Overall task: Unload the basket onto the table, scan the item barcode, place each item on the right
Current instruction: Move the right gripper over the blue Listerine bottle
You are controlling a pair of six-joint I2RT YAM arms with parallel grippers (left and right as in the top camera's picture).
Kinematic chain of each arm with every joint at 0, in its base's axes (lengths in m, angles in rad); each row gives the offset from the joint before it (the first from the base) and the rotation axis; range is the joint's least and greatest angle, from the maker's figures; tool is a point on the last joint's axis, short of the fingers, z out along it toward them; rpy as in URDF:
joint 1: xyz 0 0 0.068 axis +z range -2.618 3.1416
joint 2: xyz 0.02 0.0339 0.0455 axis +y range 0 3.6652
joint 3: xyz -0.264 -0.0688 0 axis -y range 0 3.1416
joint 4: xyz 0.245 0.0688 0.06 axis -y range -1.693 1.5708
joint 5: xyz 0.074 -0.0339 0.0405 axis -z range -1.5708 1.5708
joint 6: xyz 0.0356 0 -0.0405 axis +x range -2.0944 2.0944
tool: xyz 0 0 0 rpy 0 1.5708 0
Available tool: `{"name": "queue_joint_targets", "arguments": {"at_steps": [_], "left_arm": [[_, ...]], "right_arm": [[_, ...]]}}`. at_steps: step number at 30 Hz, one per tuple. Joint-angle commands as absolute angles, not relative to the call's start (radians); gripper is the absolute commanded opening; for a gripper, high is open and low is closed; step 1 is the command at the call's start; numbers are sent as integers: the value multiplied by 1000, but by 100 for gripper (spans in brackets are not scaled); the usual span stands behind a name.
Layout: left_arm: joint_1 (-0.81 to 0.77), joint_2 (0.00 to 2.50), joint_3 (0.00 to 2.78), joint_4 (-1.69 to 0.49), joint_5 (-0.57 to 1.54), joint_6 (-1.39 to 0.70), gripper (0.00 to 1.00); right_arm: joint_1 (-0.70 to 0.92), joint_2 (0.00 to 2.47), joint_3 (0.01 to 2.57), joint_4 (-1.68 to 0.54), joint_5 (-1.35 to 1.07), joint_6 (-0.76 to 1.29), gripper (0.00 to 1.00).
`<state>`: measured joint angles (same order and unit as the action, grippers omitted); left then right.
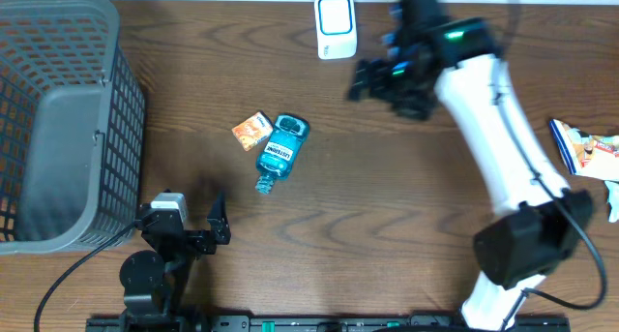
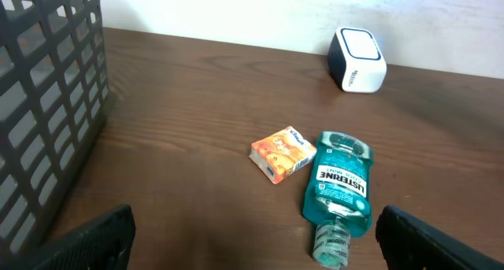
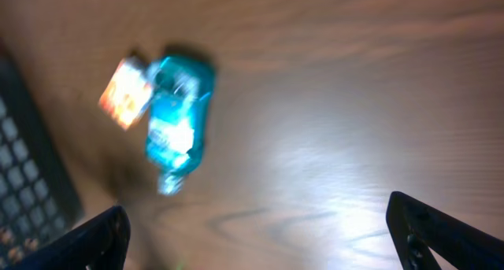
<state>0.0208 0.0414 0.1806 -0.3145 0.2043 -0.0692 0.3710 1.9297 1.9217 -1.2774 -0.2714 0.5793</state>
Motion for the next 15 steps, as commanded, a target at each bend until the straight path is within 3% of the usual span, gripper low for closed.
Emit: {"name": "queue_joint_targets", "arguments": {"at_steps": [1,7,15], "left_arm": [[24,37,192,-314,210,-49,98],[15,37,192,-314,210,-49,98],[-12,37,192,-314,210,-49,98]], "right_arm": [[484,1988,1922,-1243,-289,758,99],[658,2143,1922,-1126,-252,981,99],[745,2260,1922,-1062,-222,1028,99]]}}
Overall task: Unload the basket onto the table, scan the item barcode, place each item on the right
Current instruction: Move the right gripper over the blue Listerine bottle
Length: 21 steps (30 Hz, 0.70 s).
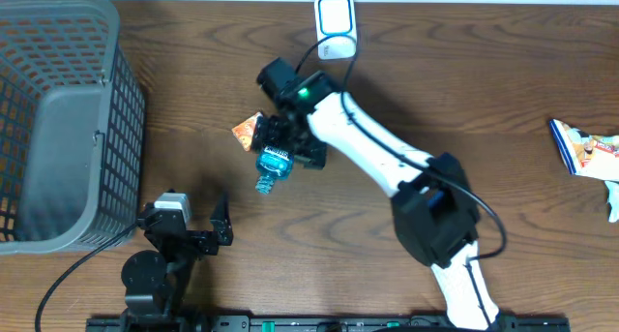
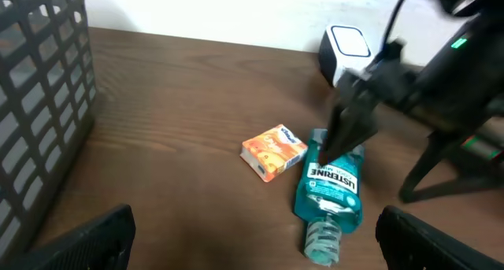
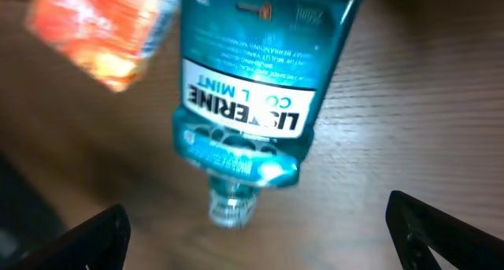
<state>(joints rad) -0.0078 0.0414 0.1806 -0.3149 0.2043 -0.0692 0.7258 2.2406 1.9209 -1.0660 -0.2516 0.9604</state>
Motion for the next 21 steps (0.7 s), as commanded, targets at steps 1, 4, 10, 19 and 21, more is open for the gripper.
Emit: {"name": "queue_joint_targets", "arguments": {"at_steps": [1,4,10,19,21], "left_arm": [[-12,37,192,-314,210,-49,98],[-12,37,192,-314,210,-49,98],[-12,37,192,-314,210,-49,98],[-12,37,192,-314,210,-49,98],[-12,37,192,-314,210,-49,98]], "right_arm": [[754,2262,1922,-1066,-211,1049,99],[784,2266,1922,-1097,-102,1153,99],[801,2287,1922,-1063,-58,1192,99],[806,2340,1922,-1010,-58,1193,99],[809,2354,1922,-1002,-58,1193,99]]}}
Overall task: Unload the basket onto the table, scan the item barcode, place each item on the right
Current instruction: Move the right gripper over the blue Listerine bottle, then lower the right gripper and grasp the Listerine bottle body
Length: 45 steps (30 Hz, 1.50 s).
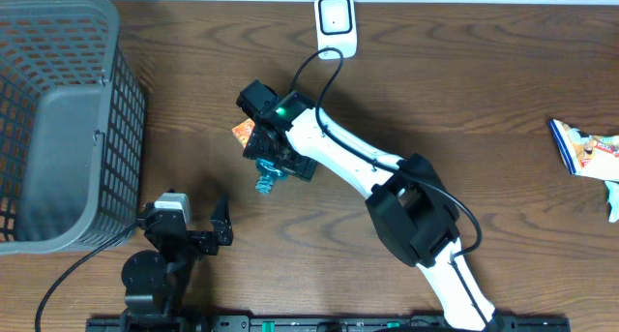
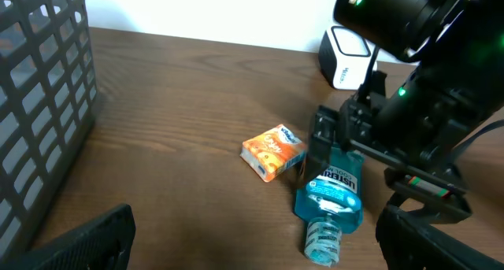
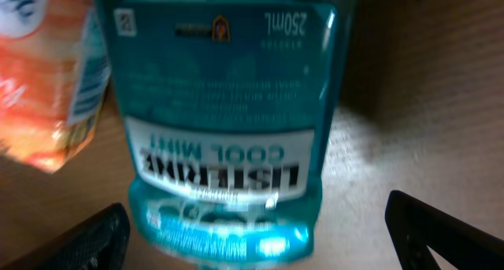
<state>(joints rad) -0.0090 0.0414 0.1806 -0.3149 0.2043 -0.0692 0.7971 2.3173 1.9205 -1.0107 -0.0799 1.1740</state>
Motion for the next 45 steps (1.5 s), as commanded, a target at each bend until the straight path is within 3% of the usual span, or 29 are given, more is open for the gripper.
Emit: {"name": "queue_joint_targets", "arguments": {"at_steps": [1,5,9,16,24,27,30,45], "left_arm": [[-12,37,192,-314,210,-49,98],[-12,37,192,-314,210,-49,98],[-12,37,192,-314,210,-49,98],[-12,37,192,-314,210,-49,98],[-12,37,192,-314,210,-49,98],[-12,37,192,-314,210,-49,98],[-12,37,192,-314,210,-49,98],[-12,37,192,-314,210,-49,98]], "right_arm": [[811,2357,1922,-996,-58,1192,99],[823,2372,1922,-971,-57,1188,96],[837,2373,1922,-970,-31,1172,73],[852,2373,1922,-1076,41,1117,72],[830,2373,1922,-1336,81,1110,62],[832,2373,1922,-1364,78,1097,72],[833,2371,1922,-1366,76,1075,99],[693,2357,1935,-1285,74,986,99]]}}
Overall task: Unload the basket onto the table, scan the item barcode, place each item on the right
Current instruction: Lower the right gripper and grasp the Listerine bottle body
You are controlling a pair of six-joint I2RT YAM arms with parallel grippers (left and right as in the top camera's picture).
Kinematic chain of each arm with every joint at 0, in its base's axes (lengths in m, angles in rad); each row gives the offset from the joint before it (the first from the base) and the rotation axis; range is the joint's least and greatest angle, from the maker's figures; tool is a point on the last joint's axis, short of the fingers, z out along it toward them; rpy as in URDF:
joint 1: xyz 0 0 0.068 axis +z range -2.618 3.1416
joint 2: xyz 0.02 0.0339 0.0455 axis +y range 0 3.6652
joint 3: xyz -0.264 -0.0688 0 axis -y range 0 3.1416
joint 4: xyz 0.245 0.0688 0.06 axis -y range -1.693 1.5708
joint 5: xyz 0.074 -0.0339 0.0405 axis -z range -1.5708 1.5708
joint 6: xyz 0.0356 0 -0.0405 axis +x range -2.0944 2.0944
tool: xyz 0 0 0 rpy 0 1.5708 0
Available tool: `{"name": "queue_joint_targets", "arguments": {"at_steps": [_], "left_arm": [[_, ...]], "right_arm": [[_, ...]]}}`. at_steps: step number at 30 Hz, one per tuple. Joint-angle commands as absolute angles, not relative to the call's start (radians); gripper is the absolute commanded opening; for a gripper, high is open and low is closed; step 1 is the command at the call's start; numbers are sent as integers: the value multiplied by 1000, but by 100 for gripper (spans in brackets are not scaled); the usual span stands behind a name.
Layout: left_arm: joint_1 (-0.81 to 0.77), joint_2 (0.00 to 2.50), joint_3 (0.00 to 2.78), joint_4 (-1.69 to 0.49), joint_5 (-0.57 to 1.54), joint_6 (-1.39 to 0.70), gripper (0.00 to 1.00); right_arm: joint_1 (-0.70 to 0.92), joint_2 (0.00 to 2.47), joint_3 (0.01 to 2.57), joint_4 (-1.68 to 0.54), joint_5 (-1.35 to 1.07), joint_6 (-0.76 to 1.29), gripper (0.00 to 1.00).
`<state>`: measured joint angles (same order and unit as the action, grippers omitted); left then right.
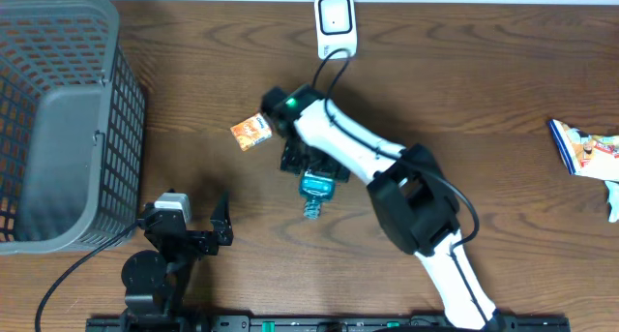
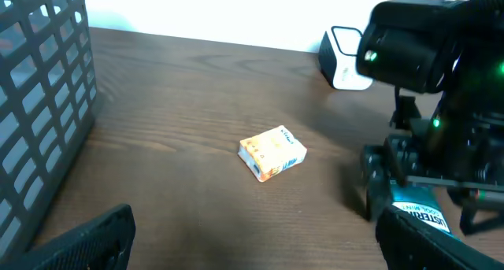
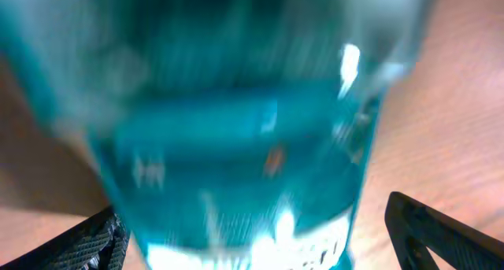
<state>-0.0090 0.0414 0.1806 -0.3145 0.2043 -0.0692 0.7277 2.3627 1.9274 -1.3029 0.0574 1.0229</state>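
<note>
A teal Listerine mouthwash bottle (image 1: pixel 314 188) lies on the brown table, cap toward the front edge. It also shows at the right edge of the left wrist view (image 2: pixel 417 212). My right gripper (image 1: pixel 308 170) is down over the bottle, which fills the right wrist view as a blur (image 3: pixel 236 128). That gripper (image 3: pixel 260 242) is open, its fingers wide on either side of the bottle, the left one against it. The white barcode scanner (image 1: pixel 335 24) stands at the far edge. At the near left my left gripper (image 2: pixel 252 250) rests open and holds nothing.
A small orange box (image 1: pixel 251 131) lies to the left of the bottle, apart from it. A dark grey mesh basket (image 1: pixel 58 119) takes up the left side. A colourful packet (image 1: pixel 585 150) lies at the right edge.
The bottle now lies further right and nearer the front edge, away from the orange box that it lay next to. My right gripper has moved with it and sits closer over it.
My right arm was up near the scanner, with bottle and box lying side by side. Then its open gripper was over the bottle, then lower and close to the label. Now the bottle lies apart from the box, between the open fingers. The left arm stayed still.
</note>
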Motion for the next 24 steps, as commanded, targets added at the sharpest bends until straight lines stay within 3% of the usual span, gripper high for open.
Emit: {"name": "queue_joint_targets", "arguments": {"at_steps": [1,24], "left_arm": [[-12,37,192,-314,210,-49,98],[-12,37,192,-314,210,-49,98]], "right_arm": [[690,2357,1935,-1281,68,986,99],[757,2358,1813,-1116,76,990,99]]}}
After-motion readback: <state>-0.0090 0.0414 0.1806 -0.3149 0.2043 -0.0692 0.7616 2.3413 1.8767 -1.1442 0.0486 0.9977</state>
